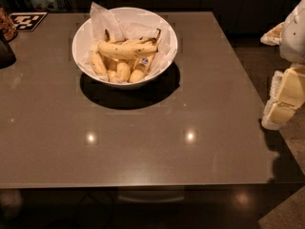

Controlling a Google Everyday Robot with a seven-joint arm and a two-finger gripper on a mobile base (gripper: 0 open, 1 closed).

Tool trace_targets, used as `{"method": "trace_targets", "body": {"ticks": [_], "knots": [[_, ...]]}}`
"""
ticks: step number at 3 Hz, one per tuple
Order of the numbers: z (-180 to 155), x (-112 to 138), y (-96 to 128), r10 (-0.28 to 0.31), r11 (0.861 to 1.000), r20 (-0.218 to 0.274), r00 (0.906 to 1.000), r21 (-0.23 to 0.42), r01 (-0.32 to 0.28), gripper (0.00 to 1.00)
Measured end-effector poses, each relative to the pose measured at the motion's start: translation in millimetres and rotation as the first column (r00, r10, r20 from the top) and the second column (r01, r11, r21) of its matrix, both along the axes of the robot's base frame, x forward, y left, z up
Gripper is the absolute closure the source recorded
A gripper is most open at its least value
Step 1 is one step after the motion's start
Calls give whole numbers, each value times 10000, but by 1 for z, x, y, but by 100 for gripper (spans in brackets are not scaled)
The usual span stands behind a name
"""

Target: Pick banana from white bowl

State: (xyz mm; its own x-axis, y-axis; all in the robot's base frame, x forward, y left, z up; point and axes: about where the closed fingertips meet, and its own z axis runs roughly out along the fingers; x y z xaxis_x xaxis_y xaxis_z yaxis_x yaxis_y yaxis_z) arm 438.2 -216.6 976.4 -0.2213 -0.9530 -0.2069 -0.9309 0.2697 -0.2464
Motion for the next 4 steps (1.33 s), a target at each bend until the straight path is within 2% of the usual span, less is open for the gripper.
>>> {"method": "trace_targets", "body": {"ticks": [1,2,3,4], "knots": [[5,1,5,20,10000,206,9998,-60,-18,0],[15,12,25,237,9994,262,9994,-259,-230,0],[23,48,88,1104,9897,237,9936,-941,-1077,0],[26,53,106,1091,9909,472,9929,-846,-1048,0]]}}
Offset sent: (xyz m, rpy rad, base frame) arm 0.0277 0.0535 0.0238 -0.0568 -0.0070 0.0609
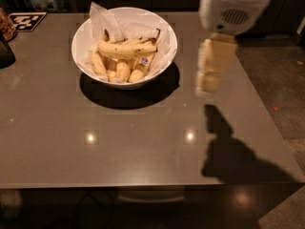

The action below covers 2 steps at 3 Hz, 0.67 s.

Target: Pick banana from white bowl

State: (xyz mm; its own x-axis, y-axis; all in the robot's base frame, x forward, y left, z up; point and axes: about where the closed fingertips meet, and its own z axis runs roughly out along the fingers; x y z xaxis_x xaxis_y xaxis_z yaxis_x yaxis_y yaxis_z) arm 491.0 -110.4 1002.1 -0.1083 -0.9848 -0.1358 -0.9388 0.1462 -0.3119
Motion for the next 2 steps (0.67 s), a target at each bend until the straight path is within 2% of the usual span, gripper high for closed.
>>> {"method": "trace_targets", "body": {"ticks": [1,2], "knots": [[1,5,30,-33,9999,164,9999,117,31,0],[2,25,59,-158,9996,48,9999,-221,159,0]]}}
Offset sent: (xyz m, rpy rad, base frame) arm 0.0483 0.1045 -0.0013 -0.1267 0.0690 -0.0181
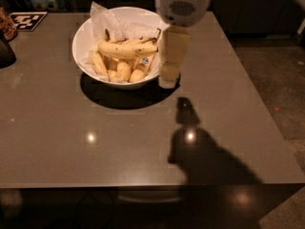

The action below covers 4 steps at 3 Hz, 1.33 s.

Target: Pick banana from white bowl

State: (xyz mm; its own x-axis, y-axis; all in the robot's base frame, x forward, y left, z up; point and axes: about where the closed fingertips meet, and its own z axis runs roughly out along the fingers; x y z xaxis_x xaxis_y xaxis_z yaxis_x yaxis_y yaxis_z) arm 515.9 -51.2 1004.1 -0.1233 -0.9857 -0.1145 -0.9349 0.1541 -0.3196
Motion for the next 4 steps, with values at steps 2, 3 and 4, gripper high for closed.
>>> {"method": "trace_targets", "body": {"ticks": [2,3,4], "knots": [[14,25,48,513,9987,403,9979,52,-515,0],[-2,41,67,616,9977,276,9977,282,-624,0],[-20,58,85,741,9967,-78,9972,338,-738,0]]}}
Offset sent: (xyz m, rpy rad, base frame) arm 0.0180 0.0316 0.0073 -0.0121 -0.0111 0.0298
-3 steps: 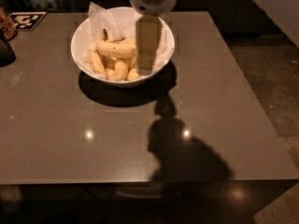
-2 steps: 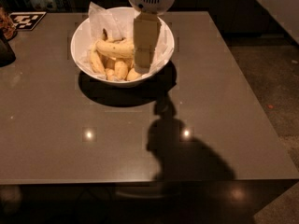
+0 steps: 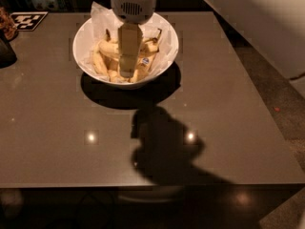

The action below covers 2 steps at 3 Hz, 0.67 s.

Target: Pick banana from white bowl

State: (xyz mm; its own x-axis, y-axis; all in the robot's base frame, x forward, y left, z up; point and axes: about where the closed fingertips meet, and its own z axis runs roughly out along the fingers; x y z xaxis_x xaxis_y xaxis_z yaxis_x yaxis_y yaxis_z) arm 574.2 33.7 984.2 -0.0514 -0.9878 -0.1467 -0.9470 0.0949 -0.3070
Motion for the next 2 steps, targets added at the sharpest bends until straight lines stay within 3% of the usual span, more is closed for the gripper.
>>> {"method": "trace_targets", "body": {"ticks": [1,2], "knots": [[-13,20,11,34,10000,-313,9995,-21,-35,2],[-22,38,12,-151,9999,-531,9985,-26,149,12]]}}
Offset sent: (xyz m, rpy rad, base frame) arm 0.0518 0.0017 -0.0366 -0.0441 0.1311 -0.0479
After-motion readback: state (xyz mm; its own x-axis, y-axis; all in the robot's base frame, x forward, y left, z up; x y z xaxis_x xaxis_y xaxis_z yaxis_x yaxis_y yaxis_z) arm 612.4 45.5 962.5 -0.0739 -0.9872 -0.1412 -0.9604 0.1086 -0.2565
